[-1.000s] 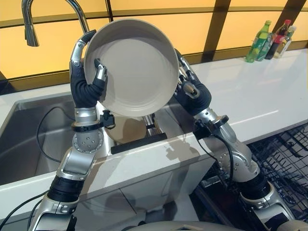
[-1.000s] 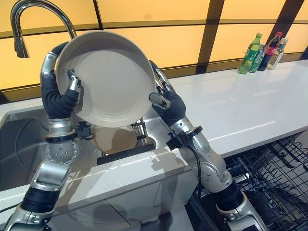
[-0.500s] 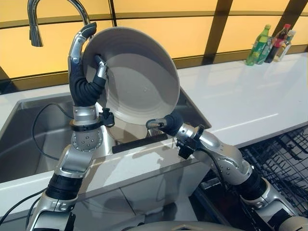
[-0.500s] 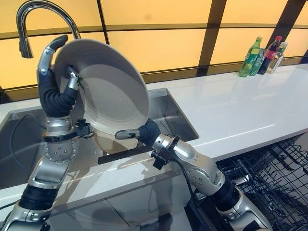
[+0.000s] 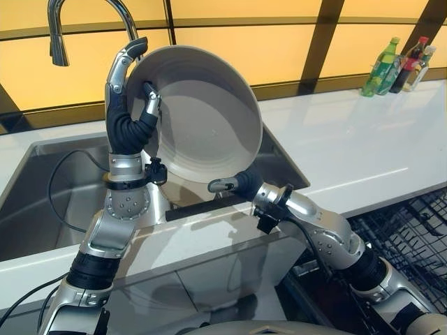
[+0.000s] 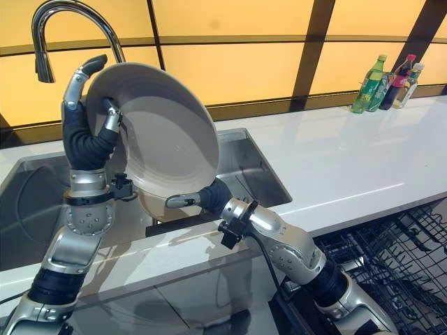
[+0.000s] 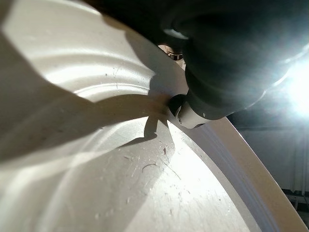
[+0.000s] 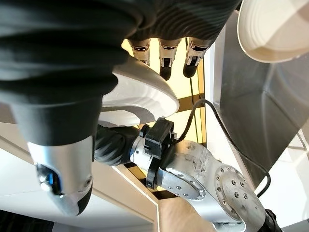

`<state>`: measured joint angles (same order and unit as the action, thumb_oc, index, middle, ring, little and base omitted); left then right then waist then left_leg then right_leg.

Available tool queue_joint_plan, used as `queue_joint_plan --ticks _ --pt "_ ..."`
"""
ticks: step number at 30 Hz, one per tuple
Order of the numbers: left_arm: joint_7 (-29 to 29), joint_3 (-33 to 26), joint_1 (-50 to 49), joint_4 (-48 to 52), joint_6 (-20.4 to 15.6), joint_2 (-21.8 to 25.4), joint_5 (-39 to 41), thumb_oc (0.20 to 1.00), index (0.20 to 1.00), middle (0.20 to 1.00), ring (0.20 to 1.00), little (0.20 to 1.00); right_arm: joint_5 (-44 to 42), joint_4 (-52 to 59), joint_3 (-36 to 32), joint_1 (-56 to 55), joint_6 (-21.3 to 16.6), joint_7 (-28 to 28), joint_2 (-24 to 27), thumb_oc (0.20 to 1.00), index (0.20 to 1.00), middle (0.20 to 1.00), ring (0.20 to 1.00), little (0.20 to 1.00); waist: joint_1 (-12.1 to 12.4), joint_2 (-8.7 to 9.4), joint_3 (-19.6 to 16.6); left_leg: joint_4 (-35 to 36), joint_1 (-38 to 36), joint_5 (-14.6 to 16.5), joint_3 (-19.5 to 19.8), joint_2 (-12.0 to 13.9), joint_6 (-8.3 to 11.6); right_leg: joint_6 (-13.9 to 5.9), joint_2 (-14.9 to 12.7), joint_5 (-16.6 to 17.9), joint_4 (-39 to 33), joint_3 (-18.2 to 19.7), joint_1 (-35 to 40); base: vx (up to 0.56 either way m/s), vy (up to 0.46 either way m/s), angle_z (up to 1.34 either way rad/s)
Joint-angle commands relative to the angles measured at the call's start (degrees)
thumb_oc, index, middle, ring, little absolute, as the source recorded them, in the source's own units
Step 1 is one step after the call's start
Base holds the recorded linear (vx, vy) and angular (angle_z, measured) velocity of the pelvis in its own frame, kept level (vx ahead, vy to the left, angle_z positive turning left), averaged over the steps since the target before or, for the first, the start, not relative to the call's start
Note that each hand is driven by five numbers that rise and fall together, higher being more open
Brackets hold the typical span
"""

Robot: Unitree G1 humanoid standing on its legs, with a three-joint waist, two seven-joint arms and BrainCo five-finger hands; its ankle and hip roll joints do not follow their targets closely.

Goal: Pick up plates and place into dishwasher.

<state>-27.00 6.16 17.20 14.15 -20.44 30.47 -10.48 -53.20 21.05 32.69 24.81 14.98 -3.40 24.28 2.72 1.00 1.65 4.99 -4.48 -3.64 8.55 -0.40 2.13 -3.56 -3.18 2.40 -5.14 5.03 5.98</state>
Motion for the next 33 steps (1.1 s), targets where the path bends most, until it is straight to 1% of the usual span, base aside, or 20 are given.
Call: queue_joint_plan --ticks 1,5,7,12,15,19,20,21,22,23,27,33 --pt "3.9 7.6 0.9 0.1 -2.1 -0.7 -1.7 0.2 0.2 0.2 0.2 0.2 2.3 1.8 -2.8 6.1 -6.2 3.4 -6.1 1.0 1.0 1.0 1.0 1.0 1.6 1.85 -0.6 -1.7 -0.8 2.9 0.9 -3.4 -3.85 -1.5 -2.1 3.5 0.9 -1.7 -1.8 0.0 0.0 0.0" --pt "4.4 6.4 -0.4 0.0 -1.7 -0.6 -0.3 0.2 0.2 0.2 0.2 0.2 3.7 1.7 -5.4 4.9 -8.1 5.5 -6.3 1.0 1.0 1.0 1.0 1.0 1.5 1.59 -0.5 -1.8 -0.8 3.2 0.4 -3.3 -3.9 -1.7 -2.4 3.5 1.1 -2.1 -2.0 0.01 -0.004 -0.03" --pt "4.8 6.0 -1.2 0.3 -0.9 -0.7 0.4 0.2 0.2 0.2 0.2 0.2 5.0 2.1 -6.8 3.9 -9.9 7.2 -6.3 1.0 1.0 1.0 1.0 1.0 1.3 1.41 -0.3 -1.8 -0.9 3.3 0.2 -3.3 -3.97 -1.83 -2.6 3.6 1.2 -2.2 -2.1 0.0 0.0 0.0" --pt "5.1 5.4 -2.6 0.1 -0.5 -1.3 0.8 0.2 0.2 0.2 0.2 0.2 6.9 3.0 -9.7 2.5 -13.2 10.0 -6.4 1.0 1.0 1.0 1.0 1.0 0.8 0.98 -0.1 -1.6 -1.2 3.5 -0.1 -3.3 -4.15 -2.0 -2.6 3.7 1.3 -1.5 -2.2 0.0 0.002 -0.01" --pt "4.9 5.7 -2.8 -0.3 -0.6 -1.9 0.7 0.2 0.2 0.2 0.2 0.2 7.5 3.4 -10.4 2.1 -13.4 10.9 -6.9 1.0 1.0 1.0 1.0 1.0 0.5 0.76 0.0 -1.6 -1.3 3.6 0.2 -3.4 -4.26 -2.03 -2.5 3.6 1.4 -1.0 -2.3 0.0 0.008 -0.05" --pt "4.6 5.9 -3.0 -0.2 -0.8 -2.3 0.2 0.2 0.2 0.2 0.2 0.2 7.5 3.6 -10.4 2.0 -12.6 10.2 -6.9 1.0 1.0 1.0 1.0 1.0 0.6 0.81 0.2 -1.8 -1.2 3.7 0.6 -3.6 -4.33 -2.11 -2.5 3.6 1.7 -0.8 -2.4 0.0 0.0 0.0" --pt "4.6 5.9 -3.0 -0.2 -0.7 -2.4 0.1 0.2 0.2 0.2 0.2 0.2 7.5 3.6 -10.3 2.0 -12.3 10.0 -6.8 0.918 0.918 0.918 0.918 0.918 0.6 0.87 0.2 -1.8 -1.3 3.7 0.8 -3.6 -4.35 -2.08 -2.5 3.5 1.7 -0.7 -2.4 0.0 0.0 0.0" --pt "4.5 5.9 -2.9 -0.2 -0.7 -2.4 0.1 0.2 0.2 0.2 0.2 0.2 7.3 3.6 -10.1 2.1 -11.9 9.9 -6.7 0.79 0.79 0.79 0.79 0.79 0.6 0.92 0.3 -1.8 -1.3 3.7 1.0 -3.6 -4.37 -2.05 -2.4 3.5 1.7 -0.6 -2.3 0.0 0.0 0.0" --pt "4.5 6.0 -2.8 -0.3 -0.7 -2.4 0.1 0.2 0.2 0.2 0.2 0.2 7.5 3.6 -9.9 2.1 -11.8 9.8 -6.6 0.548 0.548 0.548 0.548 0.548 0.7 0.98 0.3 -1.8 -1.3 3.7 1.2 -3.6 -4.38 -2.04 -2.4 3.5 1.7 -0.5 -2.3 0.0 0.0 0.0" --pt "4.5 5.9 -2.8 -0.4 -0.8 -2.3 0.1 0.2 0.2 0.2 0.2 0.2 7.6 3.3 -9.8 2.1 -11.4 9.4 -6.4 0.2 0.2 0.2 0.2 0.2 0.8 1.07 0.3 -1.9 -1.3 3.7 1.4 -3.7 -4.35 -2.04 -2.4 3.5 1.7 -0.6 -2.2 0.0 0.0 0.0" --pt "4.7 5.7 -3.2 -0.6 -1.1 -2.0 0.5 0.2 0.2 0.2 0.2 0.2 7.0 3.0 -9.3 2.4 -8.8 8.4 -5.6 0.2 0.2 0.2 0.2 0.2 1.1 1.34 0.1 -1.8 -1.2 3.6 1.8 -3.7 -4.27 -1.98 -2.2 3.5 1.4 -0.6 -2.1 0.0 -0.006 0.02" --pt "4.6 5.9 -3.1 -1.0 -1.4 -2.2 0.4 0.2 0.2 0.2 0.2 0.2 4.5 2.0 -8.8 2.2 -7.1 7.3 -5.0 0.2 0.2 0.2 0.2 0.2 1.0 1.71 0.1 -1.6 -1.3 3.5 2.1 -3.7 -4.3 -1.67 -1.7 3.4 1.3 -0.4 -1.9 0.0 0.0 0.0"
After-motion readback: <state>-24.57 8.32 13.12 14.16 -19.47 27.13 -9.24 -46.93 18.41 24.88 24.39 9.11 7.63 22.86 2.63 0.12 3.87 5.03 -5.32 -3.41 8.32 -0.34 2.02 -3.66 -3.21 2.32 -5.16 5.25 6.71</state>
